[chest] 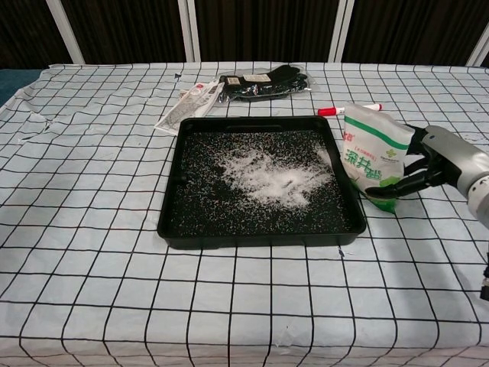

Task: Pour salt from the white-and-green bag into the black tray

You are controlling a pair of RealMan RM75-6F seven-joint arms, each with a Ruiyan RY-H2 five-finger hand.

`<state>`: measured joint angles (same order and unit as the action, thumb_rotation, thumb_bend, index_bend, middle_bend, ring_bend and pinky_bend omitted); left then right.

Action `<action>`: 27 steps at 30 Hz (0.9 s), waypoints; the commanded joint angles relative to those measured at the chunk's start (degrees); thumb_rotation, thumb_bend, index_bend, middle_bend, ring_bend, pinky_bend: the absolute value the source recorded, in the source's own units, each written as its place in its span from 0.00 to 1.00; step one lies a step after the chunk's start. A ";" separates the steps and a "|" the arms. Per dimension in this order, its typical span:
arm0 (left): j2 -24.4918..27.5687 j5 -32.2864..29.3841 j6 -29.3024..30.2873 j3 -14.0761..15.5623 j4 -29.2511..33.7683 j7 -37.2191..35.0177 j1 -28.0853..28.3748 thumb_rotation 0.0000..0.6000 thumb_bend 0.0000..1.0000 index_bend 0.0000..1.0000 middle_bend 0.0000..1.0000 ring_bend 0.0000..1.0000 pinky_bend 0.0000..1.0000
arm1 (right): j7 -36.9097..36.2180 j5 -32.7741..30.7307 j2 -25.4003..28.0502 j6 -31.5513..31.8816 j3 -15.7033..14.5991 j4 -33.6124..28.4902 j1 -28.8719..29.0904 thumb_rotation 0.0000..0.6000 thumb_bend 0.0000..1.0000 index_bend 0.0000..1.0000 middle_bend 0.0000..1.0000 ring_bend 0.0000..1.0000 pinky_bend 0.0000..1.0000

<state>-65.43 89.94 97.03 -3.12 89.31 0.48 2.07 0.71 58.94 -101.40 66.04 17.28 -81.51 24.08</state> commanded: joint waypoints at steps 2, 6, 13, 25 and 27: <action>0.02 -0.14 -0.20 -0.15 0.02 0.02 -0.02 1.00 0.32 0.23 0.14 0.05 0.08 | 0.21 -0.37 -1.14 -0.25 0.62 1.05 0.73 1.00 0.03 0.17 0.16 0.15 0.25; 0.05 -0.17 -0.14 -0.30 0.00 -0.09 -0.14 1.00 0.32 0.23 0.14 0.05 0.08 | -0.01 -0.56 -2.38 0.00 1.30 2.12 1.25 1.00 0.03 0.17 0.17 0.15 0.25; 0.04 -0.39 -0.14 -0.64 0.02 -0.24 -0.30 1.00 0.32 0.24 0.14 0.05 0.08 | -0.10 -0.68 -4.71 0.68 2.31 5.20 2.18 1.00 0.03 0.17 0.18 0.16 0.25; -0.18 -0.79 -0.19 -1.10 0.15 0.17 -0.52 1.00 0.32 0.24 0.14 0.05 0.08 | -0.24 -1.26 -6.99 1.38 3.34 9.75 2.68 1.00 0.04 0.18 0.21 0.20 0.25; -0.20 -1.06 -0.12 -1.25 0.27 0.39 -0.64 1.00 0.32 0.24 0.14 0.05 0.08 | -0.97 -1.78 -7.17 1.01 3.67 10.98 2.49 1.00 0.04 0.18 0.21 0.20 0.25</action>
<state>-65.62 88.93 96.89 -4.33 89.54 0.82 1.46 0.14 57.42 -108.34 67.16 20.71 -71.06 26.65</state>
